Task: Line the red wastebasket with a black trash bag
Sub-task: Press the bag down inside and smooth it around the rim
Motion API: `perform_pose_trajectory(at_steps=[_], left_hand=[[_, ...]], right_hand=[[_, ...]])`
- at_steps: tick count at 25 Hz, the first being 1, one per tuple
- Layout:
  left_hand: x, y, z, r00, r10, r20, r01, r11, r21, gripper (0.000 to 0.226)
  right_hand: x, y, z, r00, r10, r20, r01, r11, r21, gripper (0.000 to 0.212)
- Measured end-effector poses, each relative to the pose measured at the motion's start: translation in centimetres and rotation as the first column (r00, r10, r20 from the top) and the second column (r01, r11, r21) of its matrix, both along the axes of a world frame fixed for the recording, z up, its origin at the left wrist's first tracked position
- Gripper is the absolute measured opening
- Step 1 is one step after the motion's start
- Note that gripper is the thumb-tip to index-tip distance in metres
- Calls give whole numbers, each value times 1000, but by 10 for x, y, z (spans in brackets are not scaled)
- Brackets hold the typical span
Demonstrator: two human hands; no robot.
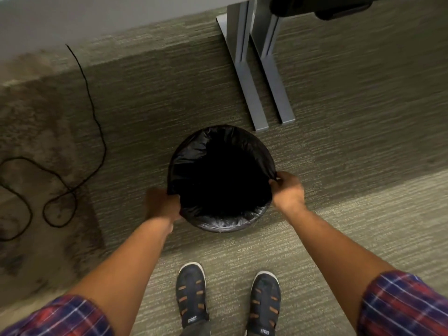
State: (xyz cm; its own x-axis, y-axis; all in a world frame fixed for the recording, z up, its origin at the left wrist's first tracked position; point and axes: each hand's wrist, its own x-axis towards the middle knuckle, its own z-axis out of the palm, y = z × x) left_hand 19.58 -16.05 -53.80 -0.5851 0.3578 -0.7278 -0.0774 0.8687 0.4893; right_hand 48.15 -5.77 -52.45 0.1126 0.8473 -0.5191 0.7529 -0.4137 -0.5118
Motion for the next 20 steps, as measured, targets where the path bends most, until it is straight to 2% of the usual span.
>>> perform_pose_trajectory(at_steps=[2, 4, 6, 10, 14, 16, 20], left_hand=[[-1, -3, -10, 996, 43, 75, -45, 999, 30, 5], [-3, -10, -30, 991, 85, 105, -89, 996, 28, 14], [-11, -20, -64, 995, 51, 85, -52, 999, 1, 18], [-13, -26, -73, 998, 28, 50, -26, 998, -50, 26], [-3, -29, -46, 999, -21, 37, 24, 996, -85, 32], [1, -33, -44, 998, -19, 51, 25, 994, -103, 30], [12, -43, -24, 996, -72, 55, 79, 988, -132, 51]], right_hand=[[1, 2, -4, 1000, -5, -2, 5, 1000, -9, 23], [4, 0, -6, 1000, 9, 5, -9, 1000, -23, 22], [7, -3, -7, 1000, 16, -16, -17, 998, -55, 21], [9, -3, -6, 1000, -17, -26, 15, 997, -77, 23], [10, -7, -3, 1000, 22, -8, -23, 996, -90, 21], [12, -13, -1, 999, -28, -31, 24, 994, -107, 21], [16, -27, 12, 999, 26, -22, -30, 983, -180, 30]])
